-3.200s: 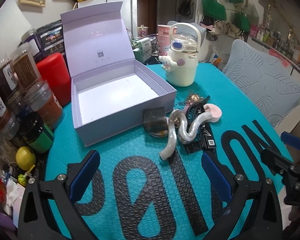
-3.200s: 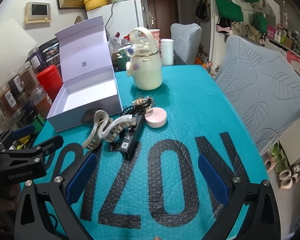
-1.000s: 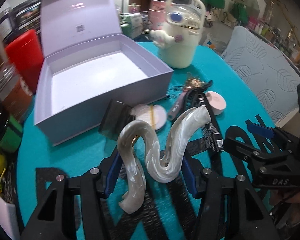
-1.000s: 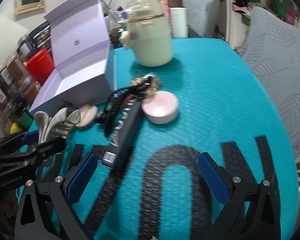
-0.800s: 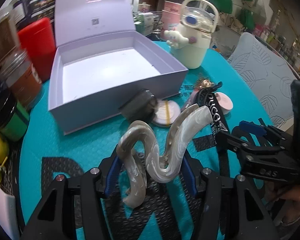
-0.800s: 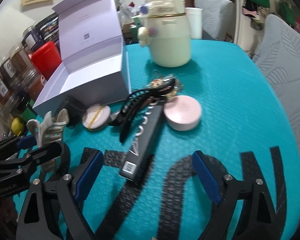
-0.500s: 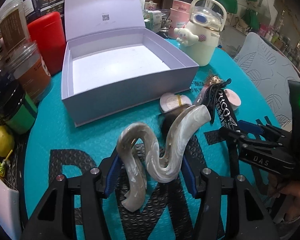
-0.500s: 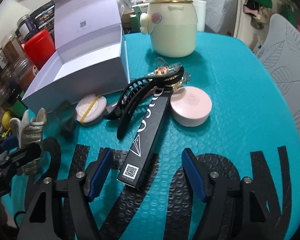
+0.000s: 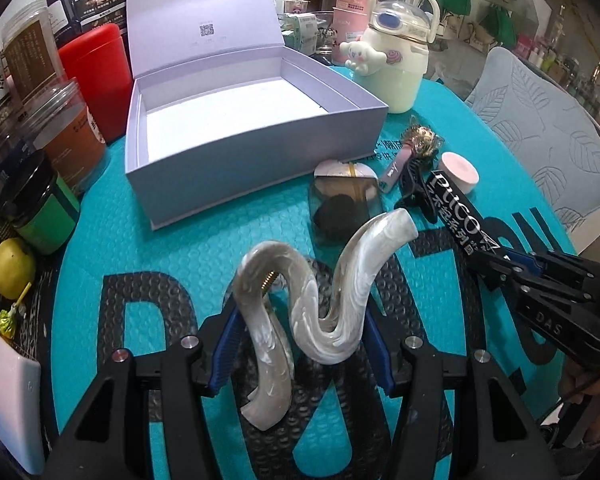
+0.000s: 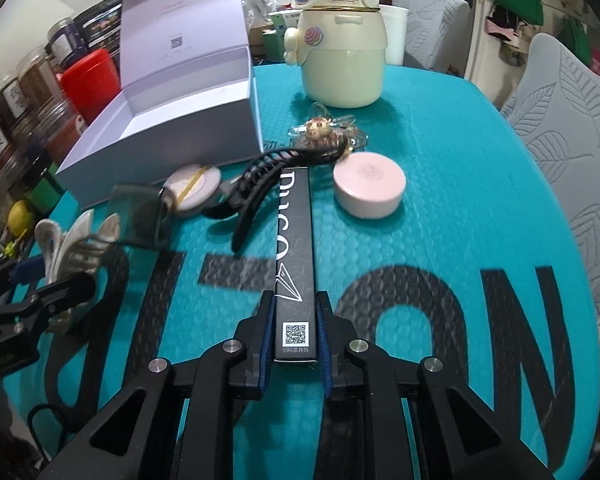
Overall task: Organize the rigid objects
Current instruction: 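Close the right tool on the black PUCO box, then carry the clip into the lavender box with the left tool while the right tool carries the PUCO box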
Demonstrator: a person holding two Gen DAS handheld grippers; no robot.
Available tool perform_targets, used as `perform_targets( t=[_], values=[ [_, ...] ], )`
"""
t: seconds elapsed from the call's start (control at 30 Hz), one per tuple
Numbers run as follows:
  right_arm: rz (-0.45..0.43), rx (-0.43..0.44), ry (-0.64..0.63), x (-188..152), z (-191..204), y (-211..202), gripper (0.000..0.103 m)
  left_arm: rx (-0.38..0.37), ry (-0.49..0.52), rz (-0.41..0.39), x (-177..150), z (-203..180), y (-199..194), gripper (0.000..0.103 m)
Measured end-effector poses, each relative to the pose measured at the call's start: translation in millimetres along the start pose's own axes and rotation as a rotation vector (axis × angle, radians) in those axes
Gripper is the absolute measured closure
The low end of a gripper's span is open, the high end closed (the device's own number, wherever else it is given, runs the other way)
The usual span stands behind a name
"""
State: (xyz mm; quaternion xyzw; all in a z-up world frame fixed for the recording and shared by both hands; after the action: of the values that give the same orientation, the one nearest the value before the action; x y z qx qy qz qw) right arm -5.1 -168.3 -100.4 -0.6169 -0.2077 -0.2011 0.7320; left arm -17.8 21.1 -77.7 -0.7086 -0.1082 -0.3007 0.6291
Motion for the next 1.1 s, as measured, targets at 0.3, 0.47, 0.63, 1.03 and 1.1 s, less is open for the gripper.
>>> perform_targets(
  t=[0.3,0.47,0.63,1.03,1.1],
  values=[
    [0.0,-0.002,-0.02,-31.1,4.2,-27.9,0.085,-0.015,0.019,0.021,-23.2,-1.3,-10.0,0.048],
    [0.009,-0.006,-0.042,-46.0,11.2,-39.4,0.084,-0.021,0.022,0.035,-33.3,0.3,-10.7,0.048],
    [0.015,-0.014,-0.051,-50.8,15.0,-36.2,0.084,-0.018,0.035,0.036,-34.4,-0.2,-10.1,0.048],
    [0.019,-0.035,-0.083,-43.5,23.2,-22.1,0.067,0.001,0.065,0.042,-29.2,-5.3,-5.2,0.048],
    [0.018,-0.038,-0.082,-42.3,23.4,-21.3,0.067,0.001,0.066,0.041,-28.8,-5.1,-5.0,0.048]
  ],
)
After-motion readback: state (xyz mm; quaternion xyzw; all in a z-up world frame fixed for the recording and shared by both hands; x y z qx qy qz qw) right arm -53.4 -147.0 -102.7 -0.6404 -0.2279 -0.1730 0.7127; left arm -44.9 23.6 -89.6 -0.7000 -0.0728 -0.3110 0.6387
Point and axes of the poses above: each gripper's, at about its wrist camera, not at the fingertips, and y roughly the way its jaws point, z to its left, x to its top, the point moved 3 cm from there along y, roughly the way its jaws point, and after that the axes turned 7 degrees about y, right-handed, at the moved point
